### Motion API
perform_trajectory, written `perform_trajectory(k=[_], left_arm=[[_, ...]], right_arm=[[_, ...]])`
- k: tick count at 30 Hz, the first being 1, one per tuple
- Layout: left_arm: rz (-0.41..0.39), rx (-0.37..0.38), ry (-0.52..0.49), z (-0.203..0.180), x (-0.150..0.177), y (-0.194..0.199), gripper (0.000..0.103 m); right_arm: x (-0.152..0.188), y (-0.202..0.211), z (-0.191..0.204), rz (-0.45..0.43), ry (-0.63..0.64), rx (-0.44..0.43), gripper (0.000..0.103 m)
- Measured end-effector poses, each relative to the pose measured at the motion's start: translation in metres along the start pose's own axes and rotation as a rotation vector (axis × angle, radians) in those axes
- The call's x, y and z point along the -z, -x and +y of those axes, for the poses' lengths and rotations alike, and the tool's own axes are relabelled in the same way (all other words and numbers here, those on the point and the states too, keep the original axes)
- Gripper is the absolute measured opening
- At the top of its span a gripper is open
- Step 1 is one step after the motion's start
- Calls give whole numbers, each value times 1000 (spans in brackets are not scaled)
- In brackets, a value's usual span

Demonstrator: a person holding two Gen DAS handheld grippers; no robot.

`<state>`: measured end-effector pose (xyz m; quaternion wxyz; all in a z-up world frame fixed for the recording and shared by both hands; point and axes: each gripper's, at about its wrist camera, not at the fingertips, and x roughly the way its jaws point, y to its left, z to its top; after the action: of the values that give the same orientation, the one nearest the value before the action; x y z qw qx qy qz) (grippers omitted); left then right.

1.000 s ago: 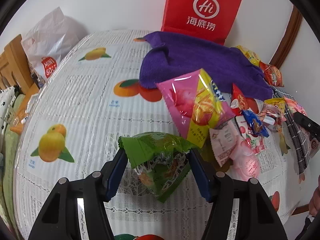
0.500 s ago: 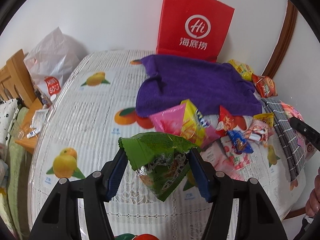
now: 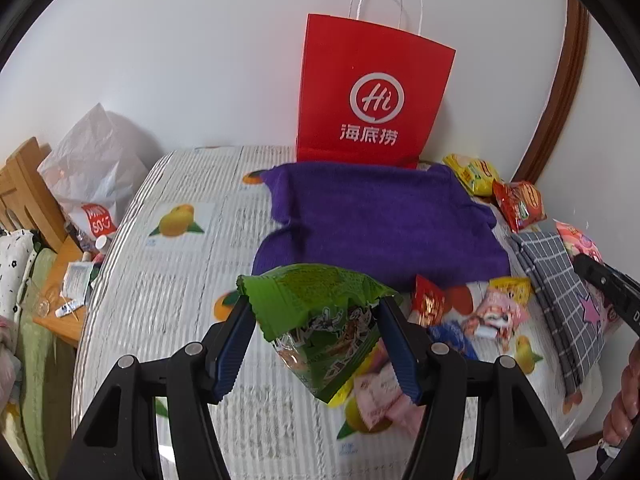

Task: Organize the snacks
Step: 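Carry the green packet and pink wrapper over the purple towel with both tools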

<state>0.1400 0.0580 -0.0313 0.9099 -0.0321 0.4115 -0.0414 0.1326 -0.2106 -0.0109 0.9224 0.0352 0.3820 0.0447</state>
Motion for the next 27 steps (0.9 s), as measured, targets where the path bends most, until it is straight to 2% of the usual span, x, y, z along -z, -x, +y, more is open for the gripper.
perform_trajectory(k=[10, 22, 27], left_arm=[[-9, 6, -4, -11, -42, -23, 61], [-8, -29, -22, -12, -87, -60, 61], [4, -21, -25, -13, -100, -75, 61]], right_arm=[[-28, -23, -8, -9, 0, -9, 22], [-65, -68, -6, -10, -4, -28, 22], [-76, -88, -6, -5, 6, -8, 22]])
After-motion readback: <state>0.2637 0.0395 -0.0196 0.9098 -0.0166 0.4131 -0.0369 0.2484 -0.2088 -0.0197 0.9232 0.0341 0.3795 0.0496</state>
